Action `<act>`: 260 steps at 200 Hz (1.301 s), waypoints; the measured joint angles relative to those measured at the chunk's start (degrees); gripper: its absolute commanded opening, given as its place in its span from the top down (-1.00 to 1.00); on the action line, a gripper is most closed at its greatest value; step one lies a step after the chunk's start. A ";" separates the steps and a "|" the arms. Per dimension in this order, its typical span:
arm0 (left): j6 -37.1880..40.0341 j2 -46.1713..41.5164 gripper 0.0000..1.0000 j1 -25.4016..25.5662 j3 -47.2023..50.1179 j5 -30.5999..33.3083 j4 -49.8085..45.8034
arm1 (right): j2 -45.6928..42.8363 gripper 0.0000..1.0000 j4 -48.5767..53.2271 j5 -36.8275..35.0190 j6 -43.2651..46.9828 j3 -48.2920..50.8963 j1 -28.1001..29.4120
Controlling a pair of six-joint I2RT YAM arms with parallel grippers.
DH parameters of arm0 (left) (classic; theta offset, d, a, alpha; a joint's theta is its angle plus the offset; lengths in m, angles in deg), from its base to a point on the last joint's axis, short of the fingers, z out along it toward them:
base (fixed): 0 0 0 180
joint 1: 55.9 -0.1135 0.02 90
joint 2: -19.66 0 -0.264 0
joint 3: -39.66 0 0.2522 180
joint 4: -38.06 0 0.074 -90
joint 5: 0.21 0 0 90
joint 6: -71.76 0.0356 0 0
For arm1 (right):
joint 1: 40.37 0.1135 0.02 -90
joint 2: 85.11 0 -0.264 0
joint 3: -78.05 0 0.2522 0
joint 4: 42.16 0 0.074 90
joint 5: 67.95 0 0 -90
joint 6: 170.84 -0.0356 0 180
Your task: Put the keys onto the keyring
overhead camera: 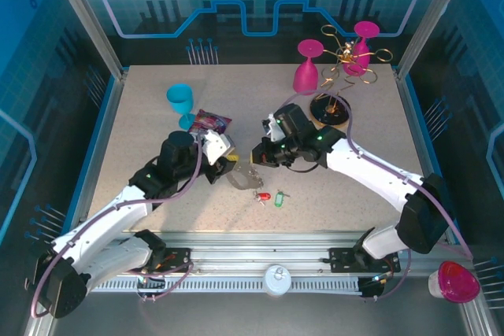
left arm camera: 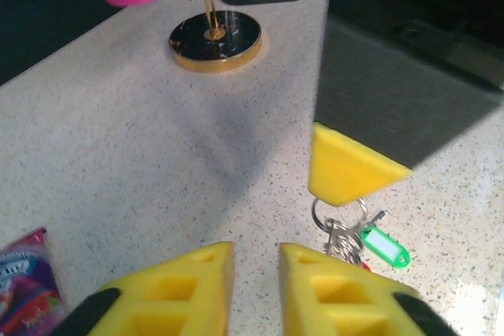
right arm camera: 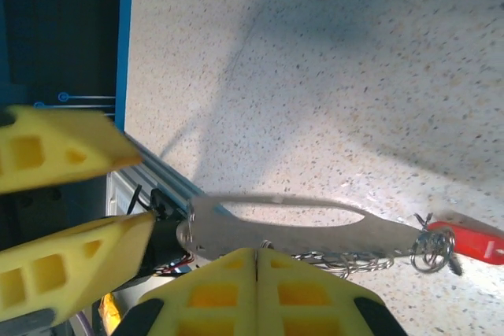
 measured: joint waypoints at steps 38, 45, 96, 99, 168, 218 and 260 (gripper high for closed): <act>4.66 -0.17 0.67 6.58 0.50 1.11 1.68 | 0.11 1.00 -0.42 0.04 -4.92 0.11 -1.31; 4.98 -0.20 0.67 6.82 0.83 1.57 2.32 | 0.11 1.00 -0.46 0.04 -4.96 0.09 -1.29; 4.92 -0.22 0.63 2.73 -0.46 2.49 1.40 | 0.87 1.00 2.64 3.08 8.15 -4.02 -1.25; 4.83 -0.22 0.63 2.32 -0.72 2.32 1.20 | 0.92 1.00 2.91 3.37 9.18 -4.57 -1.25; 3.06 2.69 0.58 -5.53 -4.44 -9.42 -0.22 | 3.17 1.00 9.07 10.40 42.12 -8.79 -1.49; 3.54 5.51 0.58 -5.53 -2.80 -18.25 0.04 | 3.19 1.00 7.63 13.44 52.70 -5.38 -2.49; 6.32 6.88 0.48 -5.51 1.68 -24.63 0.46 | 3.19 1.00 5.29 15.54 54.69 -2.40 -2.49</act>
